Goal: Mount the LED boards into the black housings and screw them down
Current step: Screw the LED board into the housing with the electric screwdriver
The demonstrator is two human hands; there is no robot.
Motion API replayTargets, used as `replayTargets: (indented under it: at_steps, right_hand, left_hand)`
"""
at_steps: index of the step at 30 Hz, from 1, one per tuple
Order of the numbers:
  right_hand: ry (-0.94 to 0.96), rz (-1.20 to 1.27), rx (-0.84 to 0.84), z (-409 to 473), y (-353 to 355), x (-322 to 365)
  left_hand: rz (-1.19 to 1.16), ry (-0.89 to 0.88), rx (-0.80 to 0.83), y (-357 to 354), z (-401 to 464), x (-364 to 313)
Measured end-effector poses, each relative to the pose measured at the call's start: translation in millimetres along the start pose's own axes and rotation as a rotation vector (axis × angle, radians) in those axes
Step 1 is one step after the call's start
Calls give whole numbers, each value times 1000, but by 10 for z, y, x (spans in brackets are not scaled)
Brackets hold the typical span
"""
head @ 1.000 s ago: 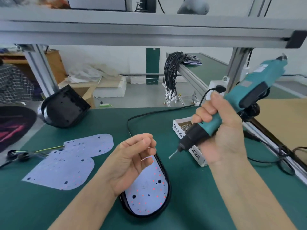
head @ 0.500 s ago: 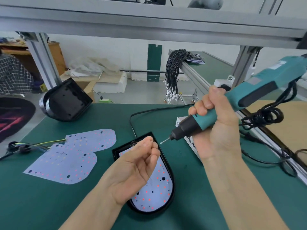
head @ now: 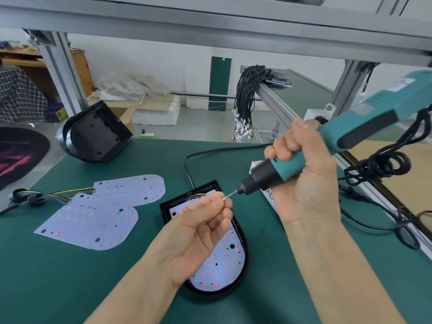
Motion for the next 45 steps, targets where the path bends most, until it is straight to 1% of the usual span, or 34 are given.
replayTargets:
  at_steps: [14,18,20,22,28,34,39,41,42,43,44,45]
  right_hand:
    - [25,-33,-4,11,51,-2]
    - [57,-41,-1,8,52,5]
    - [84,-34,-24,-10,87,-11]
    - [88,-28,-56,-30,146,-47]
    - [56,6,-96,-31,247,-130]
    - [36,63,-159,-7,331,-169]
    - [36,62,-199,16,411,-174]
    - [43,71,-205,38,435,-157]
    - [42,77,-202,51,445,-147]
    - [41,80,-197,66,454,-138]
    - [38,76,-192,76,469,-132]
    - [33,66,-187,85,484,-132]
  left_hand:
    - [-30,-46,-54,1,16,21]
    - [12,-138,-68,-5,57,-37]
    - [54,-211,-90,11,78,-104]
    - [82,-247,-101,26,89,-139]
    - [129,-269,-105,58,117,-173]
    - [176,-328,-109,45,132,-239]
    - [193,-313,-100,43,110,-240]
    - [279,-342,-110,69,74,-284]
    - [368,-379,-148,127,43,-344]
    - [493,-435,-222,226,-1,-443]
    - [646,-505,-340,354,-71,-580]
    - [838,-565,-493,489,-166,-726]
Point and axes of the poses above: each hand's wrist, its own z-axis towards the middle knuckle, its own y-axis out of the back of the hand, x = y × z, the point moved 9 cm from there along z, towards the middle knuckle, and after that the axes turned 1 degree about z, right-handed, at the moved point
